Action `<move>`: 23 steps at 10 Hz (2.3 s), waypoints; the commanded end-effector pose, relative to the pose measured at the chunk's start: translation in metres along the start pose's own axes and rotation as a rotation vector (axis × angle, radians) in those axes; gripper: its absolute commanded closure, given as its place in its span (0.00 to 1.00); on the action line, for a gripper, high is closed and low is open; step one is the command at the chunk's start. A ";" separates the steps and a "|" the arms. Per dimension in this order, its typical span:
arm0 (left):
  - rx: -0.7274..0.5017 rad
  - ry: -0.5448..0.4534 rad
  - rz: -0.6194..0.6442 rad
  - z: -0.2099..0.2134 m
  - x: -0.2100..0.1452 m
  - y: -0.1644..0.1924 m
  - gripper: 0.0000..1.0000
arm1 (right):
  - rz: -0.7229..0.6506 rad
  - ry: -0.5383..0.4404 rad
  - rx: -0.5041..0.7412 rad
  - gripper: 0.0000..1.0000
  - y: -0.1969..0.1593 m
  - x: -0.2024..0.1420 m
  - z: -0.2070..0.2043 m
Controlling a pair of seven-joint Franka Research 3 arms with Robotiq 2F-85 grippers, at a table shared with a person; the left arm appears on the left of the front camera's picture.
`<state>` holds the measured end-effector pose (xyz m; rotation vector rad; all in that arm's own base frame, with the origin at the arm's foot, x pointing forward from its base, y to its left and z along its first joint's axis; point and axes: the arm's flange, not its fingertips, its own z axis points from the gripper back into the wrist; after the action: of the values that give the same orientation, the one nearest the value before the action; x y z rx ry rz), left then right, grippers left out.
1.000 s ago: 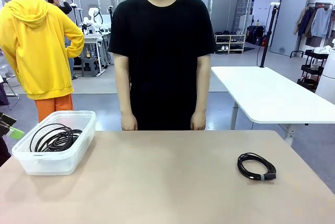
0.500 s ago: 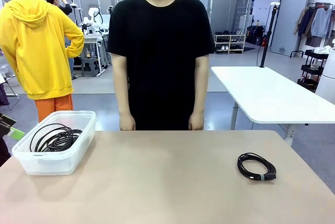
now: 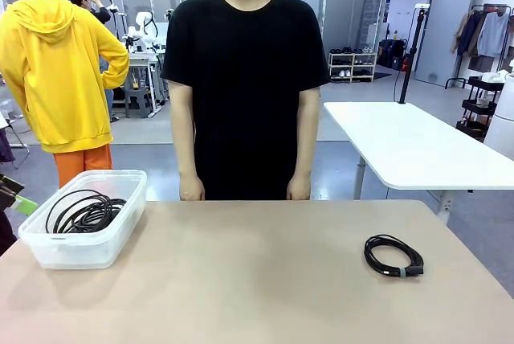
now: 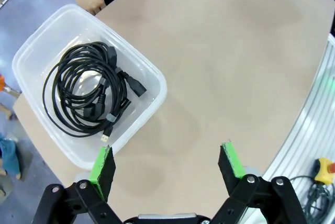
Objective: Organize and store the cables.
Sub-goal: Place the USB Extension Cable into the Organizing box.
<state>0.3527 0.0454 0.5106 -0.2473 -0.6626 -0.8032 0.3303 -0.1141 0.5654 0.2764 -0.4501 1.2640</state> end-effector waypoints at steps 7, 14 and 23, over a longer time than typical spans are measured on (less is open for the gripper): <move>0.000 0.021 0.008 0.002 -0.001 -0.005 0.00 | 0.086 0.408 0.014 0.00 -0.055 0.073 -0.210; 0.000 0.021 0.008 0.002 -0.001 -0.005 0.00 | 0.120 0.359 -0.014 0.00 -0.078 0.032 -0.303; 0.000 0.021 0.008 0.002 -0.001 -0.005 0.00 | 0.092 0.348 0.022 1.00 -0.092 0.016 -0.316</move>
<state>0.3522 0.0453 0.5111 -0.2469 -0.6640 -0.8037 0.4713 0.0155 0.2993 0.0287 -0.1307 1.3563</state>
